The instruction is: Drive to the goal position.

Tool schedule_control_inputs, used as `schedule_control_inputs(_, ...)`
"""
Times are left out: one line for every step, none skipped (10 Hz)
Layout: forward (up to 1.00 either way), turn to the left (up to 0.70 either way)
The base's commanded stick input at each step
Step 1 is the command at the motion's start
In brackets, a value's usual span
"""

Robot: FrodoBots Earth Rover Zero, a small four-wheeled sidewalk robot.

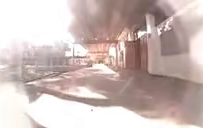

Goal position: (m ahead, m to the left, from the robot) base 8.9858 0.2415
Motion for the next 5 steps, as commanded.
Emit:
schedule_control_inputs(0.5,0.0)
schedule_control_inputs(0.5,0.0)
schedule_control_inputs(0.5,0.0)
schedule_control_inputs(0.5,0.0)
schedule_control_inputs(0.5,0.0)
